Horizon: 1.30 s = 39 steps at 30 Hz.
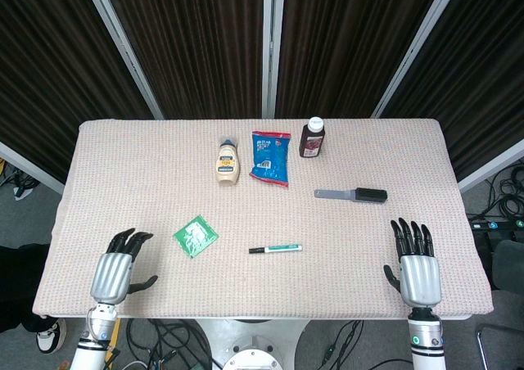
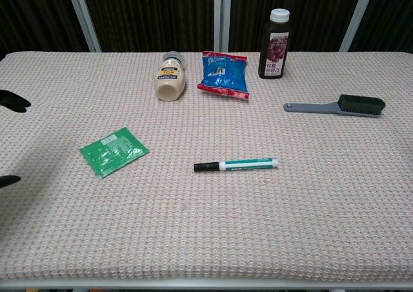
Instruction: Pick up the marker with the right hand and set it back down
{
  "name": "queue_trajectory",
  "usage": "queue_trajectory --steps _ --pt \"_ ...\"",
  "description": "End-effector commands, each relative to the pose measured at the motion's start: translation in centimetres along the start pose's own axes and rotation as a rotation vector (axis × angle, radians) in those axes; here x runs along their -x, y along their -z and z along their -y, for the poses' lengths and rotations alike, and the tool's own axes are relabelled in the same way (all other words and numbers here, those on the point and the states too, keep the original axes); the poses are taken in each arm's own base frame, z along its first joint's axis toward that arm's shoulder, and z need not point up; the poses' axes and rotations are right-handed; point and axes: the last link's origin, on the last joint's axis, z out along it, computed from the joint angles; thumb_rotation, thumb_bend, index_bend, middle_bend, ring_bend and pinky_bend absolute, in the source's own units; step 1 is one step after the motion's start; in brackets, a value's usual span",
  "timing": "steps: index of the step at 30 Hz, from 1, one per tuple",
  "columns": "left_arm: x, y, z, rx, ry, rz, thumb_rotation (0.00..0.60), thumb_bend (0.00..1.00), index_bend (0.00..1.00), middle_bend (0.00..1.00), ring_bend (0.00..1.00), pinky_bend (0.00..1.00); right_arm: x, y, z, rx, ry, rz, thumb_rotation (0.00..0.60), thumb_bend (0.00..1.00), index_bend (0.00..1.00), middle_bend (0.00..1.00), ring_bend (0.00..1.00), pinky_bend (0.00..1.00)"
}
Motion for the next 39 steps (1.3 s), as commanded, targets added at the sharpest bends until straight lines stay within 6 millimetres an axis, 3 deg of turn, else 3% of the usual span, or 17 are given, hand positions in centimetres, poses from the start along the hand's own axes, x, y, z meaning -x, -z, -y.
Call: queue_trajectory --steps 1,13,19,24,32,39 --pt "-0.1 -0.1 0.0 0.006 0.002 -0.02 0.6 0.12 0.22 0.21 0.11 0.14 0.0 -0.1 0.2 -0.008 0.0 0.004 0.6 0.1 0.05 0.06 0.0 0.0" --pt "-0.3 -0.6 -0.7 0.038 0.007 -0.035 0.6 0.1 0.22 0.21 0.11 0.14 -0.3 -1.6 1.4 -0.056 -0.023 -0.013 0.6 0.1 0.06 0.08 0.0 0.0" --pt "-0.3 -0.3 -0.9 0.049 0.011 -0.032 0.6 0.09 0.22 0.21 0.11 0.14 -1.0 -3.8 3.4 -0.158 -0.119 0.03 0.6 0.1 0.21 0.2 0.0 0.0" --pt "-0.1 -0.1 -0.7 0.038 0.025 -0.028 0.6 0.09 0.22 0.21 0.11 0.14 -1.7 -6.2 6.6 -0.275 -0.034 0.062 0.6 0.13 0.36 0.34 0.05 0.0" --pt "-0.2 -0.1 -0.7 0.048 0.019 -0.017 0.6 0.09 0.22 0.21 0.11 0.15 0.1 -8.9 10.8 -0.428 0.086 0.224 0.6 0.13 0.41 0.35 0.07 0.0" --pt "-0.1 -0.1 -1.3 0.063 0.024 -0.014 0.6 0.09 0.22 0.21 0.11 0.15 2.2 -8.6 13.0 -0.451 0.115 0.311 0.6 0.14 0.42 0.38 0.07 0.0"
